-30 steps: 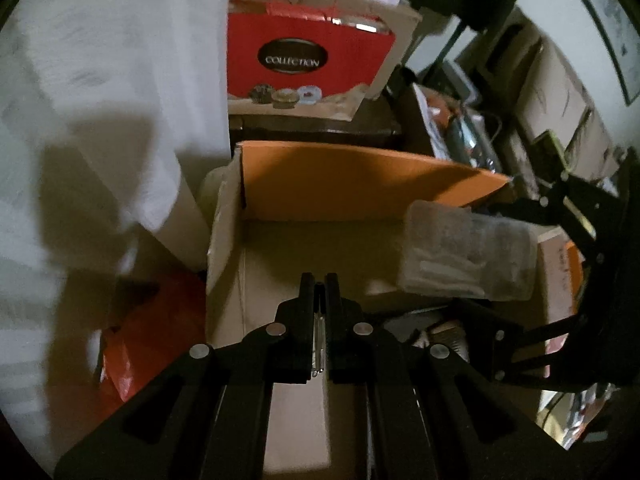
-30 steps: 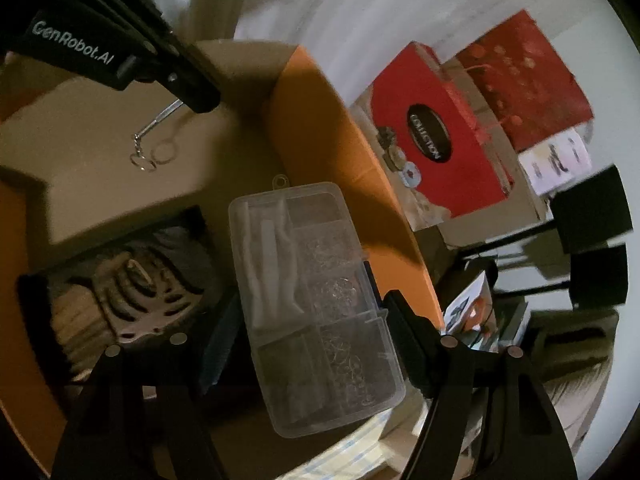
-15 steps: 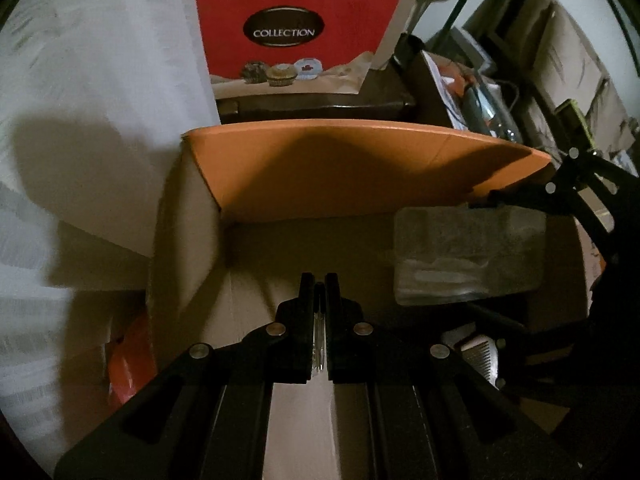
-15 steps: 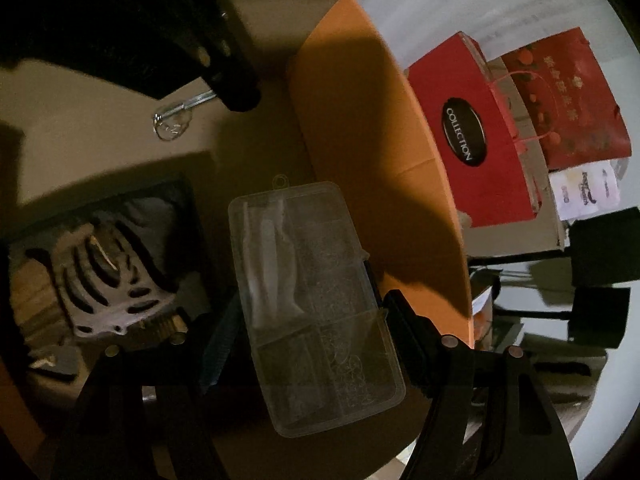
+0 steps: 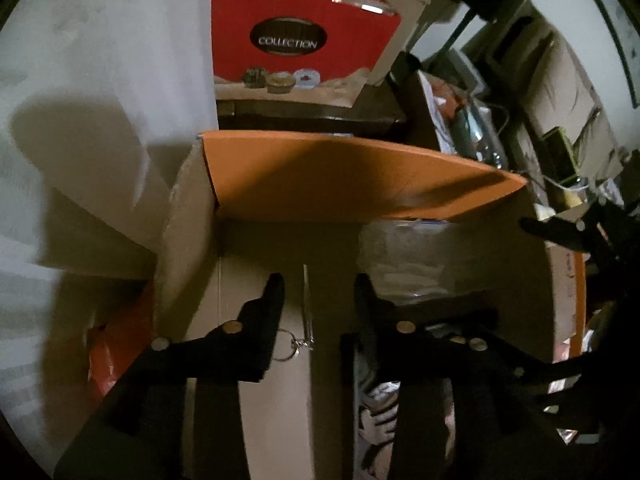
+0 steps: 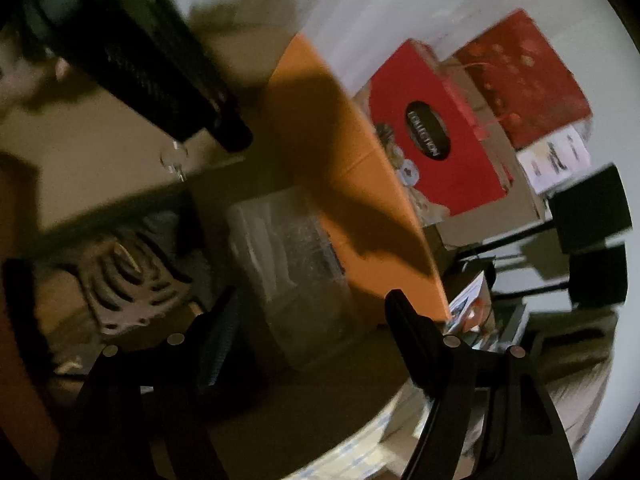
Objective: Organize objects
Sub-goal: 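Lower the organizer box into the cardboard box while the left gripper drops the keyring in, then open both grippers and withdraw them from the cardboard box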
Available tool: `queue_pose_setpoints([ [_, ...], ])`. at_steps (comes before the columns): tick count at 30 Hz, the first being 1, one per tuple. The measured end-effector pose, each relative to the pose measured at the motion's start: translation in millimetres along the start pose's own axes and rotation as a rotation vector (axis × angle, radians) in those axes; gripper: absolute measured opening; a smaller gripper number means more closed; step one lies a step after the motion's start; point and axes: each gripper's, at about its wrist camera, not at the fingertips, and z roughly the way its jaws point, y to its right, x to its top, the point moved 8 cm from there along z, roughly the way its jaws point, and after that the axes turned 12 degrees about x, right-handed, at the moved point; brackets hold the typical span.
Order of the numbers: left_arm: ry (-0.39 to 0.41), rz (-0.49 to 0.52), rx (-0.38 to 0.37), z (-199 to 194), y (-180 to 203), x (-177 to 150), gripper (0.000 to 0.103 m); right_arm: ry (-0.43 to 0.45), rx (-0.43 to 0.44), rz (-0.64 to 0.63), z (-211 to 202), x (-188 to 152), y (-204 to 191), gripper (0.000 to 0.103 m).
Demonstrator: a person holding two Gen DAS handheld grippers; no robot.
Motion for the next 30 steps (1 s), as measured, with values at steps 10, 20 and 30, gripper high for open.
queue_pose_setpoints([
  [10,0.088,-0.054,-0.073,-55.3,14.6,-15.3,0.080,0.123,0.029,0.230,-63.8,-24.4,-1.3,0.075],
  [20,0.153,-0.010,-0.062,-102.6,41.6,-42.6,0.100,0.184,0.005,0.347,-109.8,-55.9,-8.5,0.075],
  [30,0.201,0.070,-0.021,-132.1,74.3,-84.6,0.103,0.208,-0.053,0.468,-150.4,-106.6,-29.6,0.079],
])
